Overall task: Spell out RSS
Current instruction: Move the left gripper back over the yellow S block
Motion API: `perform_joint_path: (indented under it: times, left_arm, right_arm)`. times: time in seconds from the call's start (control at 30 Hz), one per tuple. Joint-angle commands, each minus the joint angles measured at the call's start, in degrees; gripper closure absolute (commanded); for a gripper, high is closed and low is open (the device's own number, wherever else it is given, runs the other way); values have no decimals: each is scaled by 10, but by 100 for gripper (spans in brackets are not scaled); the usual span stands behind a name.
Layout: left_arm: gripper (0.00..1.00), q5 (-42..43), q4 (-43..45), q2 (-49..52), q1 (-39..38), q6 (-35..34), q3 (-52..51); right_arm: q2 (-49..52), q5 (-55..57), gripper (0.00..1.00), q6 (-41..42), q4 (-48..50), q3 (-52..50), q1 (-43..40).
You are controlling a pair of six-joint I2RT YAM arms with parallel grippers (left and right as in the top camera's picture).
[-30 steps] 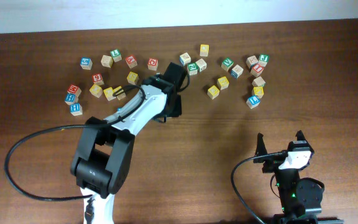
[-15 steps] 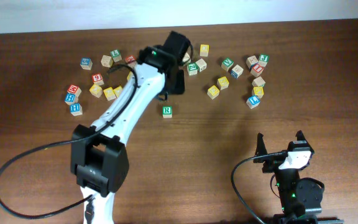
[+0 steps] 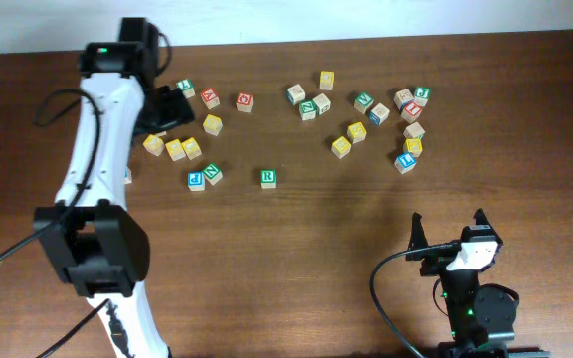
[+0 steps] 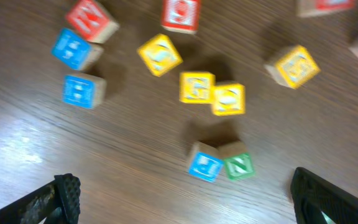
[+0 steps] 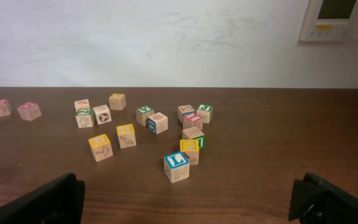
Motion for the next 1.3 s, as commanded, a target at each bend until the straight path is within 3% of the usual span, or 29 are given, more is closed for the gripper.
perform_joint_path:
  times: [0.0, 0.27, 0.5, 0.77, 1.0, 1.27]
  left_arm:
    - [1, -6, 5, 5, 37, 31, -37]
    - [0, -3, 61, 5, 81, 34, -134]
    - [16, 67, 116, 5, 79, 63, -139]
    - [28, 27, 194, 5, 79, 64, -139]
    - [28, 18, 240, 5, 79, 177, -139]
    - [18, 44, 237, 5, 79, 186, -140]
  right_arm:
    - [-4, 5, 2, -4, -4, -3, 2]
    - [-4, 5, 1, -4, -4, -3, 2]
    - [-4, 5, 2, -4, -4, -3, 2]
    - [-4, 5, 2, -4, -4, -3, 2]
    - [-4, 5, 2, -4, -4, -3, 2]
    - [-4, 5, 2, -4, -4, -3, 2]
